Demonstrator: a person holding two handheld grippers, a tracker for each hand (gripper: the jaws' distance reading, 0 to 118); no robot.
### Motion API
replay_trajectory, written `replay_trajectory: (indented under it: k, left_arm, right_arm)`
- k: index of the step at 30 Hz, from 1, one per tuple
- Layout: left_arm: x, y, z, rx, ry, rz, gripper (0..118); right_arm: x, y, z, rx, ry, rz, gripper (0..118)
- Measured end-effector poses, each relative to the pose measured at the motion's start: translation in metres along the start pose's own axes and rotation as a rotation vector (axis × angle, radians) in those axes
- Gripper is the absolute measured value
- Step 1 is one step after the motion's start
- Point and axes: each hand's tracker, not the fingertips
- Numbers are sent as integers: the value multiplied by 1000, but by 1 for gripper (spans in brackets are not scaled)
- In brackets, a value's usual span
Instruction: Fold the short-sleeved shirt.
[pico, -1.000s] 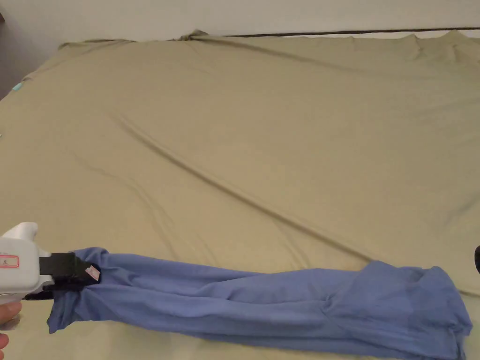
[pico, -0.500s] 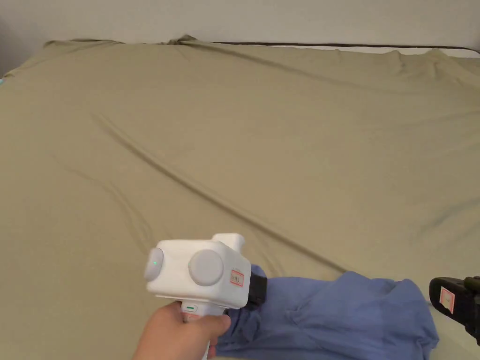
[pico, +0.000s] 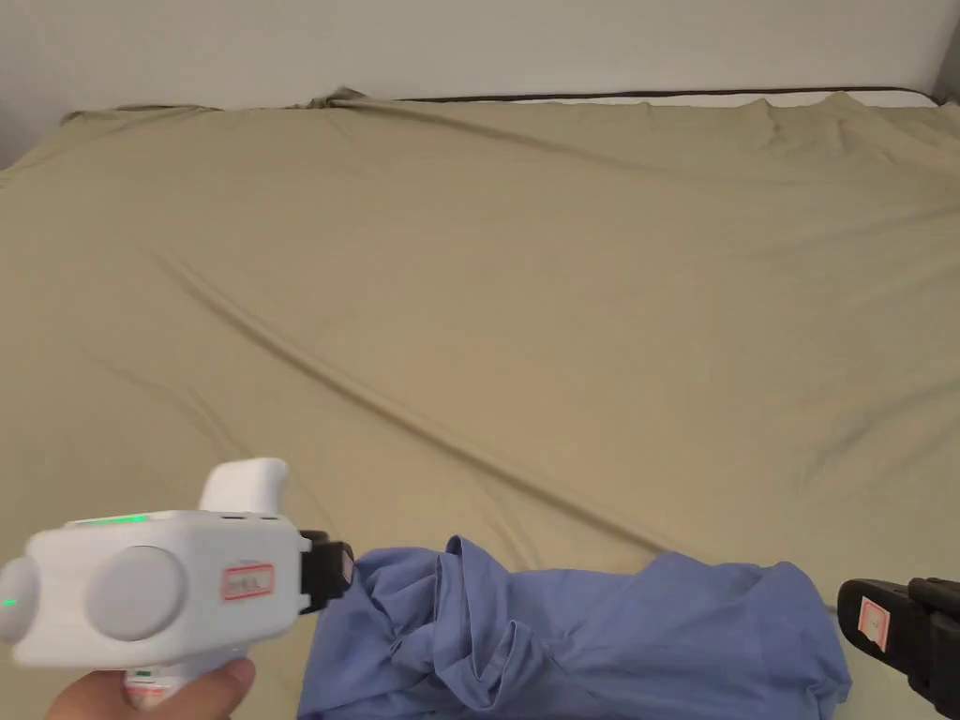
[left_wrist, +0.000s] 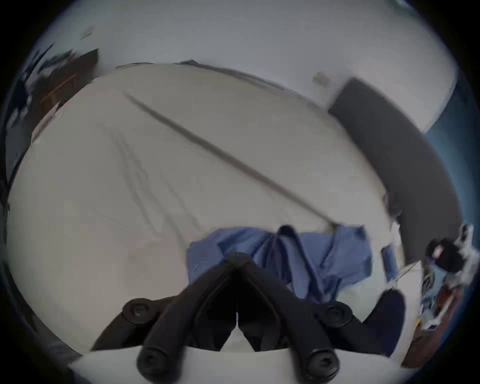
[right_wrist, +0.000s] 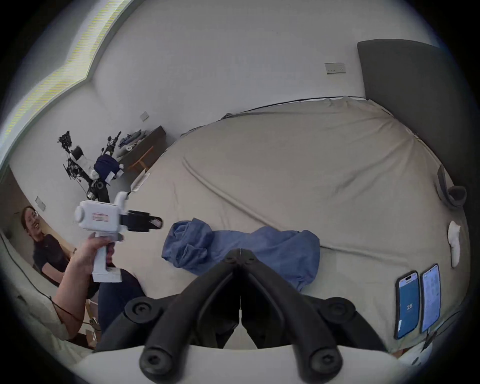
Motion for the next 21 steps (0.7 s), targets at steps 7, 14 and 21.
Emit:
replay_trajectory:
  k: [7, 14, 21]
  left_arm:
    - [112, -42, -82, -129, -236, -114, 0]
    - [151, -44, -123, -156, -285, -33, 0]
    - [66, -9, -3, 5, -705, 124, 27]
  right_arm:
    - [-15, -2, 5, -22, 2, 37, 2]
    - [-19, -3, 5, -50, -19, 38, 2]
    - [-25, -1, 4, -39, 37, 49, 2]
